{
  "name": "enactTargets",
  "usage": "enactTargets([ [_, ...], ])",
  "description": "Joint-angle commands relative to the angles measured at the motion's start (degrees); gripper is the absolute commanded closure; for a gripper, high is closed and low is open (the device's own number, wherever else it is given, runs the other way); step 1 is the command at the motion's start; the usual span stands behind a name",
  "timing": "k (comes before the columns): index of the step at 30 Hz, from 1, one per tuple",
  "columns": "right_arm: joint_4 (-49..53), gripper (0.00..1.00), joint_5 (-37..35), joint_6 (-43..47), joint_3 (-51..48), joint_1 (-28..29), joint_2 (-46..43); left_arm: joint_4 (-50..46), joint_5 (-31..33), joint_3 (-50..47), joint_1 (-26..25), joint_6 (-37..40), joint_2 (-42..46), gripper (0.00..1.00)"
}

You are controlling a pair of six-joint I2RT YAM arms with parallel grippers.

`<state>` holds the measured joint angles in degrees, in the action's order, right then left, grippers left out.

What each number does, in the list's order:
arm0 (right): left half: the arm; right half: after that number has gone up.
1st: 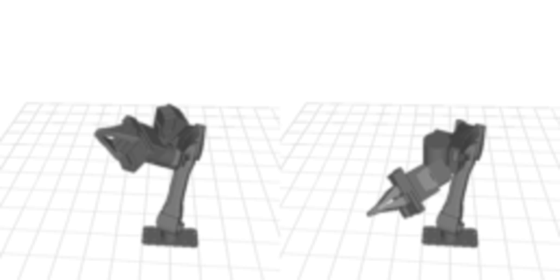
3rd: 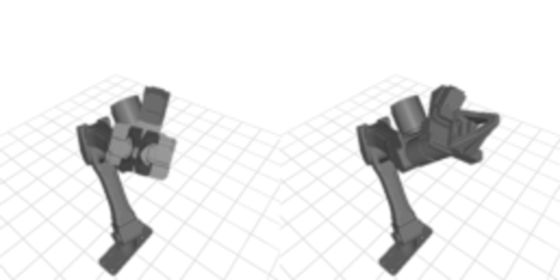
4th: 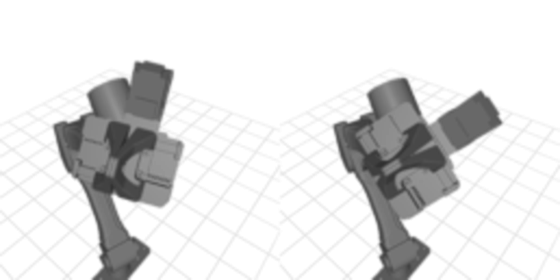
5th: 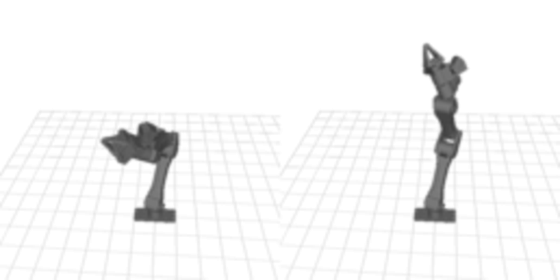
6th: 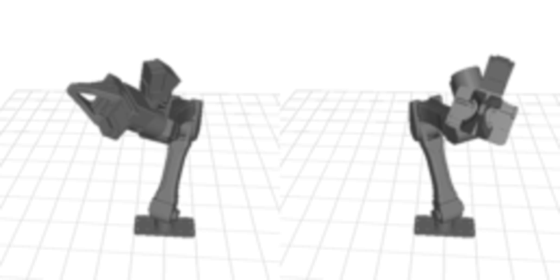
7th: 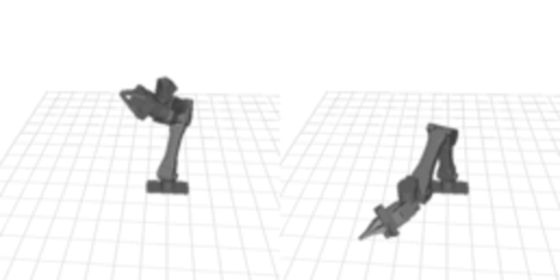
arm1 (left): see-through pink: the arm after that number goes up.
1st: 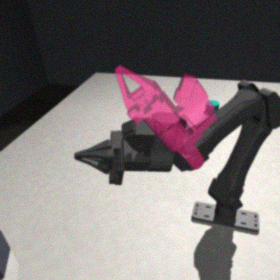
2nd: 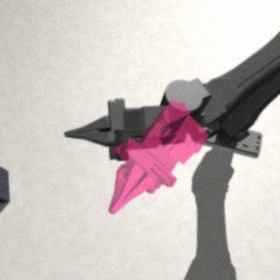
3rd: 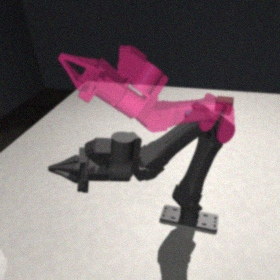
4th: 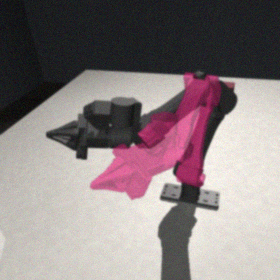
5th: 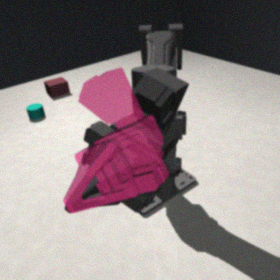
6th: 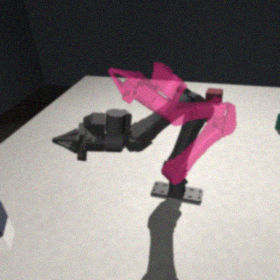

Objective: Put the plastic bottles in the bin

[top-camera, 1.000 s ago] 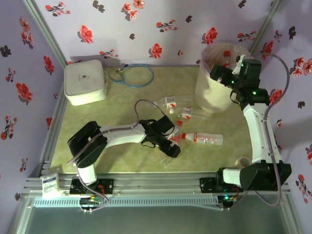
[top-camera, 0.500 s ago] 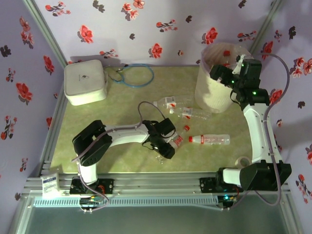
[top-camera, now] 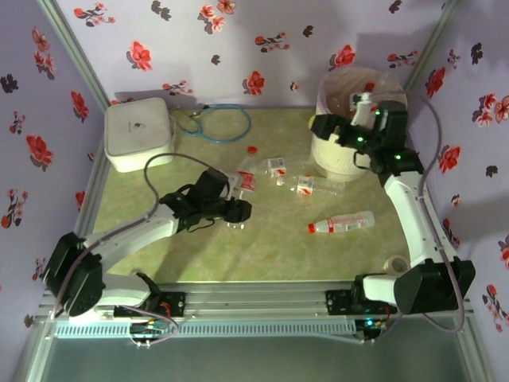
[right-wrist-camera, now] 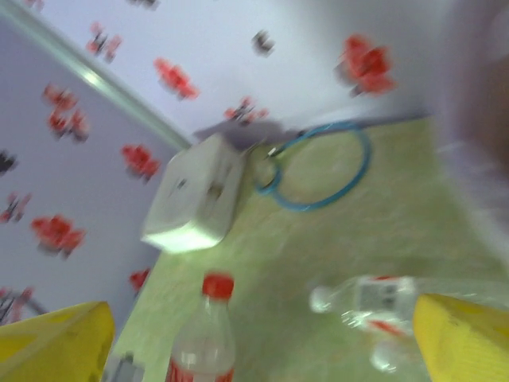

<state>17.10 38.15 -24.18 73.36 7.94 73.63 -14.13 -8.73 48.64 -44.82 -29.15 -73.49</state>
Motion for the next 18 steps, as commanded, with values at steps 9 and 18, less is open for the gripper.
enactTargets([
  [9,-4.6,0.07,2.6,-0.9,-3.6,16.6,5.0,33.7,-4.8,-7.7,2.5,-6.1,4.4,0.47],
  [18,-8.1,0.06,5.1,-2.2,-3.8,20.6,8.7,36.6,-9.4,-6.1,1.9,-7.1,0.5,0.47],
])
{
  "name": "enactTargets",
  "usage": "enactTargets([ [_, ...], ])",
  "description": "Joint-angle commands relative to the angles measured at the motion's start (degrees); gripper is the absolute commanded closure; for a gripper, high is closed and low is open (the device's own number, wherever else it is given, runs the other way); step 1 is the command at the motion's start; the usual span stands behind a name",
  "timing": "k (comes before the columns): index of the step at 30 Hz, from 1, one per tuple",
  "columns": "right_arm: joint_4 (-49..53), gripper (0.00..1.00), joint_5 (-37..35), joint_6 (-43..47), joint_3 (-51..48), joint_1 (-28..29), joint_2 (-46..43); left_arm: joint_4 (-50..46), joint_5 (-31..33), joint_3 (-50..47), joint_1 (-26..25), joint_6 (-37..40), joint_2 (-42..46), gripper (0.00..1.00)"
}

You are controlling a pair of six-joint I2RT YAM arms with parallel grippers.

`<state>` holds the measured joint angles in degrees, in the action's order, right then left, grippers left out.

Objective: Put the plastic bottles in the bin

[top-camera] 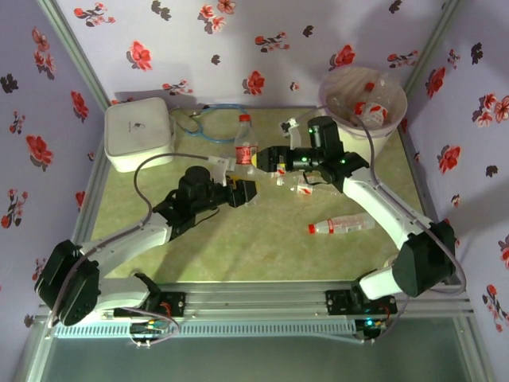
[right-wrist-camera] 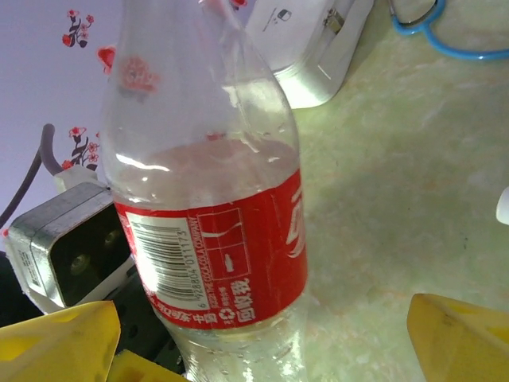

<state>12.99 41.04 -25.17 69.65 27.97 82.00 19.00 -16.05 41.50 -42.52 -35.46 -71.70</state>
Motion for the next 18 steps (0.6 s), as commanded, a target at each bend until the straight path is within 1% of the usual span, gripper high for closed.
enactTargets([
  [1,-4.6,0.06,2.8,-1.4,-0.3,0.8,0.7,4.0,-2.4,1.0,-0.4,-1.3,-1.8,0.47],
  [5,-7.1,0.05,3.8,-2.6,-0.9,1.6,2.2,6.2,-4.8,1.3,-0.5,-2.3,-3.7,0.47],
  [8,-8.3,0.14,4.7,-3.0,-0.4,1.6,4.0,6.1,-5.8,2.1,-0.7,-1.9,-4.5,0.47],
  [9,-8.8,0.15,4.7,-3.1,-0.3,1.6,4.5,6.0,-6.3,2.3,-0.8,-1.6,-4.7,0.47],
  [13,-8.5,0.29,3.4,-2.5,0.7,1.6,5.1,6.0,-6.7,2.1,-1.3,-1.4,-4.5,0.47],
  [16,-7.9,0.33,2.1,-1.9,1.1,1.6,5.4,6.0,-6.8,1.2,-1.4,-1.1,-3.5,0.46],
  [18,-5.3,0.4,1.3,-0.4,2.4,1.5,6.0,5.2,-6.5,0.9,-1.3,-0.5,-2.6,0.45],
])
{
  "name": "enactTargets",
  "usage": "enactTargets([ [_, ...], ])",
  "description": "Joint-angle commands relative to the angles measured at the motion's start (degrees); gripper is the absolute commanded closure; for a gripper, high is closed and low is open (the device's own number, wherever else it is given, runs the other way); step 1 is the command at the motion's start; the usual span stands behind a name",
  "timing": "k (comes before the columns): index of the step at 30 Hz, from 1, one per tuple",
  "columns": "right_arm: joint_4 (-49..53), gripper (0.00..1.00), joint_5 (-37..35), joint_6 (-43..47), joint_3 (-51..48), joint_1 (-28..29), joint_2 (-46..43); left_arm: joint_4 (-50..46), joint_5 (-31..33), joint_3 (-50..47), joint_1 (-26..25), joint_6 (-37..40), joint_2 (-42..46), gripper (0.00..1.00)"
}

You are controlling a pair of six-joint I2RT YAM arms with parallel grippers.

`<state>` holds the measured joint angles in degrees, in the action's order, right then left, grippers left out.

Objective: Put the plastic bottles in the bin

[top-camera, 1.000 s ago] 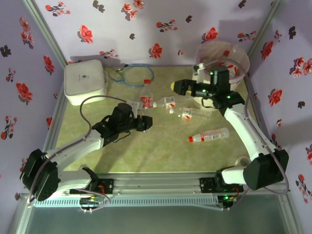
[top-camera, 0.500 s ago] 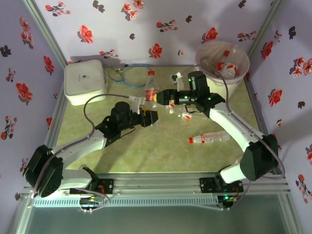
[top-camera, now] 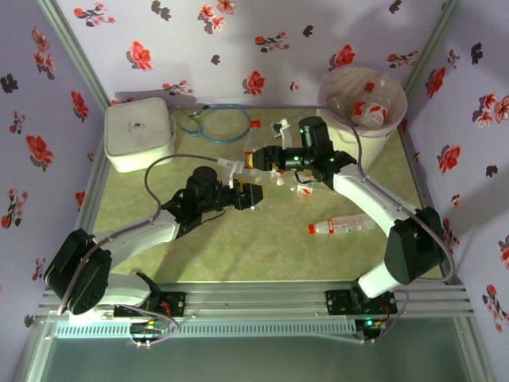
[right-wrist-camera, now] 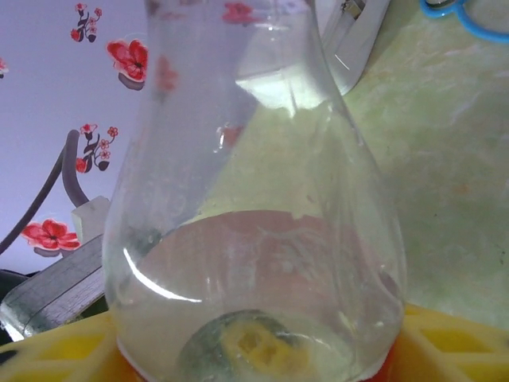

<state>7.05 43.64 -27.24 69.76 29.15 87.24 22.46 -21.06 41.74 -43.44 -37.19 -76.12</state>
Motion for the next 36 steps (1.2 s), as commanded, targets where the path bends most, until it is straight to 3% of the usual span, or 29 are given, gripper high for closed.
enactTargets([
  [1,1.0,0.42,-1.7,2.1,2.6,0.4,0.8,1.4,-1.1,0.5,-0.4,1.4,2.1,0.43],
  [6,6.5,0.46,-6.3,6.0,6.4,-0.6,-0.8,1.2,1.0,-1.8,-0.5,1.2,4.3,0.23],
  [9,11.9,0.49,-11.3,9.8,11.7,-3.0,-2.4,0.0,3.2,-3.4,-0.2,1.6,7.0,0.17],
  [15,14.9,0.61,-25.7,13.0,22.7,-10.8,-7.1,-2.3,7.4,-5.8,0.4,1.4,11.7,0.15],
  [18,14.5,0.63,-35.1,12.4,26.9,-14.9,-8.4,-2.7,7.8,-6.8,0.5,0.5,12.4,0.15],
  [24,16.3,0.66,-56.3,15.8,34.4,-21.9,-3.4,-4.1,9.2,-7.3,0.5,0.3,13.5,0.15],
  [28,15.9,0.69,-57.9,12.6,37.7,-26.2,2.9,-4.4,9.3,-7.2,0.5,-0.3,13.3,0.15],
  [36,17.0,0.7,-56.9,8.8,41.7,-26.3,12.8,-5.5,9.6,-6.9,0.5,-0.6,14.1,0.15],
])
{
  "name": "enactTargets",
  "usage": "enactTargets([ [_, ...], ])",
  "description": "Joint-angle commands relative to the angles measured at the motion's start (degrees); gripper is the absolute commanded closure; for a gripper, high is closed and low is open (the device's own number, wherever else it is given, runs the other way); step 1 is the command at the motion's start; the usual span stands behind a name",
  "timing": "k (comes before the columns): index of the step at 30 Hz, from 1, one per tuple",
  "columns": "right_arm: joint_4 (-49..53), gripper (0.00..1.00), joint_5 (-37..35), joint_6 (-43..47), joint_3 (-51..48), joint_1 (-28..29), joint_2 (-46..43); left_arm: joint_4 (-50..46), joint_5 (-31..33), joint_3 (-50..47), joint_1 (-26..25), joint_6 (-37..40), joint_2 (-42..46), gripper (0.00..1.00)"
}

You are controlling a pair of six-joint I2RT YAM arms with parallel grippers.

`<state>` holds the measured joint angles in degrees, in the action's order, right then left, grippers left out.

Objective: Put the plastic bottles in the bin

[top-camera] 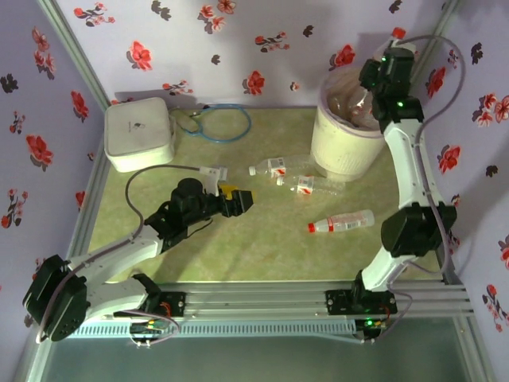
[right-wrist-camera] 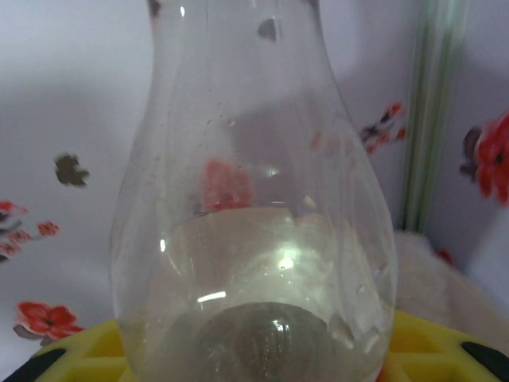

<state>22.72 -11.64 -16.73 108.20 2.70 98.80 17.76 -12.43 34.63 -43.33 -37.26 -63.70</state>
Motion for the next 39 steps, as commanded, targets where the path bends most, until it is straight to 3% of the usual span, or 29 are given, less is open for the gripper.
enactTargets([
  [1,2.2,0.7,-1.7,-2.0,3.8,0.1,2.5,-1.1,1.1,0.1,0.4,-0.5,1.8,0.15],
  [5,6.4,0.69,-2.2,-3.4,4.1,0.1,5.6,-1.6,1.4,-0.1,0.4,-0.3,2.0,0.15],
  [11,5.1,0.63,-3.5,-6.4,-3.4,0.1,4.8,-1.9,1.3,0.9,0.4,0.1,0.7,0.14],
  [16,6.6,0.32,-2.9,-6.7,-1.4,0.1,5.3,-2.8,1.0,1.7,0.3,0.6,-0.4,0.14],
  [19,7.5,0.21,-2.6,-6.4,0.8,0.1,4.4,-2.6,1.1,1.7,0.4,0.6,-0.5,0.14],
  [22,7.8,0.16,-2.5,-5.8,2.5,0.1,2.7,-2.3,1.0,1.7,0.4,0.5,-1.0,0.14],
  [29,8.1,0.13,-2.3,-3.6,3.0,0.2,-3.4,-1.9,0.7,2.3,0.4,0.7,-2.3,0.14],
  [39,11.3,0.23,4.1,-1.7,-2.7,0.3,-10.6,-1.6,-0.1,2.4,0.3,0.3,-3.5,0.14],
])
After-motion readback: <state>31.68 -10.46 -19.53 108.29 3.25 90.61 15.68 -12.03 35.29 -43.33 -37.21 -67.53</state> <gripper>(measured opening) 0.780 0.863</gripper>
